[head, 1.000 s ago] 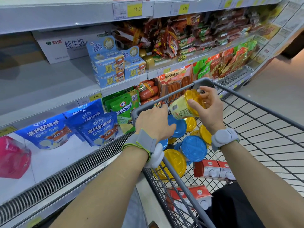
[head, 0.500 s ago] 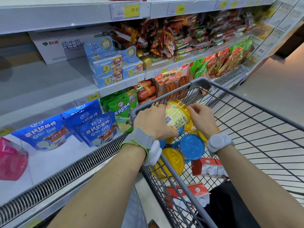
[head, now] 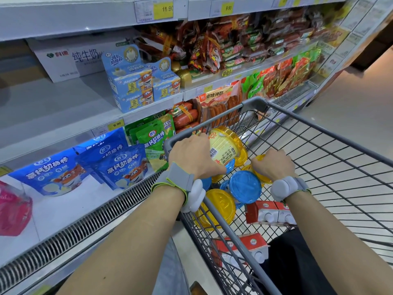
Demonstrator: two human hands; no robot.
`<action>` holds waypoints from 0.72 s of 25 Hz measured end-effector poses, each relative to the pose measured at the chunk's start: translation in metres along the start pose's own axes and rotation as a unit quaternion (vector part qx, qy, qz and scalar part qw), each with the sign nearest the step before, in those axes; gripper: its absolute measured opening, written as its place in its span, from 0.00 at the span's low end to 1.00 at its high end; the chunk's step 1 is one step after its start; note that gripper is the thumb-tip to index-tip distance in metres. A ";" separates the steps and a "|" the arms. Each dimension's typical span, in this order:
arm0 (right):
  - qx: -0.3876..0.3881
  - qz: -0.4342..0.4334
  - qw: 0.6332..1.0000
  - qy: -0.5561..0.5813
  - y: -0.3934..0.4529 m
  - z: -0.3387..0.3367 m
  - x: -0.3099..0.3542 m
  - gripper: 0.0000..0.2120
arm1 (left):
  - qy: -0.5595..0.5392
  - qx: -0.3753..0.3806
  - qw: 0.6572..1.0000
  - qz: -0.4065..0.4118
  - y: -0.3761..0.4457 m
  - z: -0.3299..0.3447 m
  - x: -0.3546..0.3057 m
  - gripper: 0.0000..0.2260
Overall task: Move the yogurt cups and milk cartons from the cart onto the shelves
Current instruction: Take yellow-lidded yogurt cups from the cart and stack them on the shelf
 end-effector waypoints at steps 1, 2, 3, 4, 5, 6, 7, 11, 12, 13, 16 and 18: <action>0.001 -0.006 1.000 -0.001 0.000 0.001 0.002 0.21 | 0.002 -0.001 1.000 0.000 0.000 0.000 0.000 0.28; 0.004 -0.011 1.000 -0.001 0.000 0.002 0.004 0.20 | 0.002 -0.003 1.000 -0.001 0.000 -0.001 0.000 0.28; 0.006 -0.012 1.000 -0.003 0.000 0.002 0.005 0.19 | 0.000 -0.005 1.000 -0.002 -0.001 -0.001 0.000 0.27; 0.009 -0.013 1.000 -0.002 -0.001 0.002 0.006 0.19 | -0.002 -0.006 1.000 -0.004 -0.001 -0.002 0.000 0.27; 0.010 -0.018 1.000 0.000 -0.001 0.002 0.007 0.19 | -0.007 -0.008 1.000 -0.005 0.000 -0.001 0.001 0.27; 0.011 -0.023 1.000 0.006 -0.002 0.001 0.008 0.18 | -0.011 -0.010 1.000 -0.005 0.000 -0.001 0.001 0.27; 0.010 -0.029 0.999 0.012 -0.002 0.000 0.008 0.17 | -0.017 -0.013 1.000 -0.004 0.000 -0.002 0.001 0.27; -0.047 -0.072 0.995 0.049 -0.015 -0.029 0.017 0.14 | -0.059 -0.025 0.998 0.001 0.000 -0.004 0.002 0.30; -0.060 -0.084 0.993 0.063 -0.020 -0.041 0.020 0.15 | -0.072 -0.029 0.997 0.002 -0.001 -0.005 0.003 0.30; -0.069 -0.101 0.990 0.076 -0.024 -0.053 0.025 0.17 | -0.088 -0.031 0.996 0.002 -0.001 -0.005 0.004 0.30; -0.083 -0.148 0.977 0.132 -0.043 -0.090 0.042 0.26 | -0.171 -0.042 0.984 0.002 -0.008 -0.006 0.011 0.30; -0.105 -0.187 0.961 0.176 -0.063 -0.118 0.058 0.27 | -0.279 -0.047 0.959 0.026 -0.015 -0.014 0.015 0.26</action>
Point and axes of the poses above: each hand's wrist, its own y-axis towards the middle knuckle, its own z-axis out of the palm, x = y × z, the point moved 10 cm from there along y, towards the middle knuckle, and after that the axes turned 15 degrees about x, right-handed, at the moved point
